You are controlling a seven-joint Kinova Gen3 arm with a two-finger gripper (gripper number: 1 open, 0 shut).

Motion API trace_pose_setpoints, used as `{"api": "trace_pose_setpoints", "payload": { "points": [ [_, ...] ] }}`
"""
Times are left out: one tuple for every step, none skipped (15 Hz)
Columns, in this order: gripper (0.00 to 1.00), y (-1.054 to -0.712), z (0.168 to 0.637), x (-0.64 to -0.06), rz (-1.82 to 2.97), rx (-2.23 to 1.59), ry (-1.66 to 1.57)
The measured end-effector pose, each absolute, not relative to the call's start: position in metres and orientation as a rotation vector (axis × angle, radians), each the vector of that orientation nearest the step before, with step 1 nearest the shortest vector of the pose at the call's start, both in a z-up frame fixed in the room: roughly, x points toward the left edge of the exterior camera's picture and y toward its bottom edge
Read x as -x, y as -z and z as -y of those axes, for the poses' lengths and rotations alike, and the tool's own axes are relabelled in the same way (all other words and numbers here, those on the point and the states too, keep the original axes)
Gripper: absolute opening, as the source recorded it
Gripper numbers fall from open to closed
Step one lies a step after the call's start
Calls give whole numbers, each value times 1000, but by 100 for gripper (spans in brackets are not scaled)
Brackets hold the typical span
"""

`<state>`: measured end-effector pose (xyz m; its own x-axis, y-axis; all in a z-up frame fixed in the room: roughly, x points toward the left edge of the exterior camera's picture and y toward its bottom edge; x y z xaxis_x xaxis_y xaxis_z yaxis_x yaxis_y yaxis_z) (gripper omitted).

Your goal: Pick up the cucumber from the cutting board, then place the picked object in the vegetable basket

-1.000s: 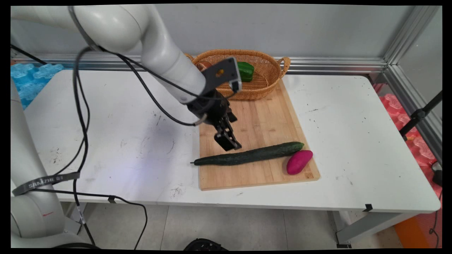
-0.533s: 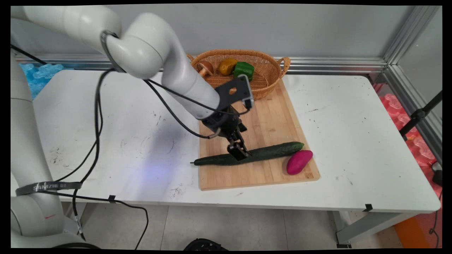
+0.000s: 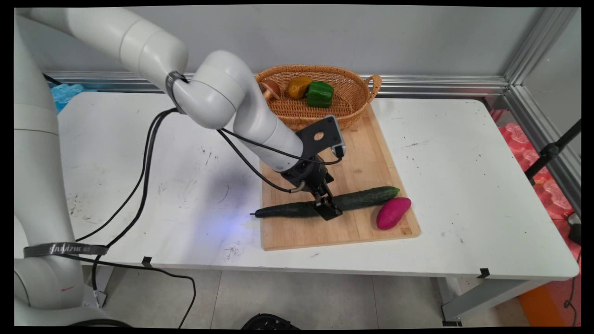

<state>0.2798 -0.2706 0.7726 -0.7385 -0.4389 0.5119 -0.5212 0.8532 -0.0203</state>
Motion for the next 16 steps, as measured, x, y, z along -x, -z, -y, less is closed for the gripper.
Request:
{"api": "trace_pose_setpoints", "payload": {
  "points": [
    [100,-769,271,-278,2521,-712,-220],
    [100,-766,272,-277,2517,-722,-219],
    [0,-763,273,-275,2514,-731,-217],
    [0,-760,273,-274,2511,-741,-213],
    [0,-758,274,-273,2508,-748,-209],
    [0,-757,274,-272,2505,-755,-205],
    [0,-755,274,-271,2501,-762,-200],
    [0,-755,275,-270,2497,-769,-196],
    [0,-754,275,-270,2492,-777,-192],
    [0,-755,276,-269,2486,-783,-189],
    [0,-757,277,-267,2482,-786,-187],
    [0,-760,278,-265,2477,-789,-187],
    [0,-764,280,-265,2471,-792,-190],
    [0,-769,281,-266,2466,-794,-195],
    [0,-775,283,-267,2461,-793,-200],
    [0,-782,285,-268,2457,-790,-207]
  ]
}}
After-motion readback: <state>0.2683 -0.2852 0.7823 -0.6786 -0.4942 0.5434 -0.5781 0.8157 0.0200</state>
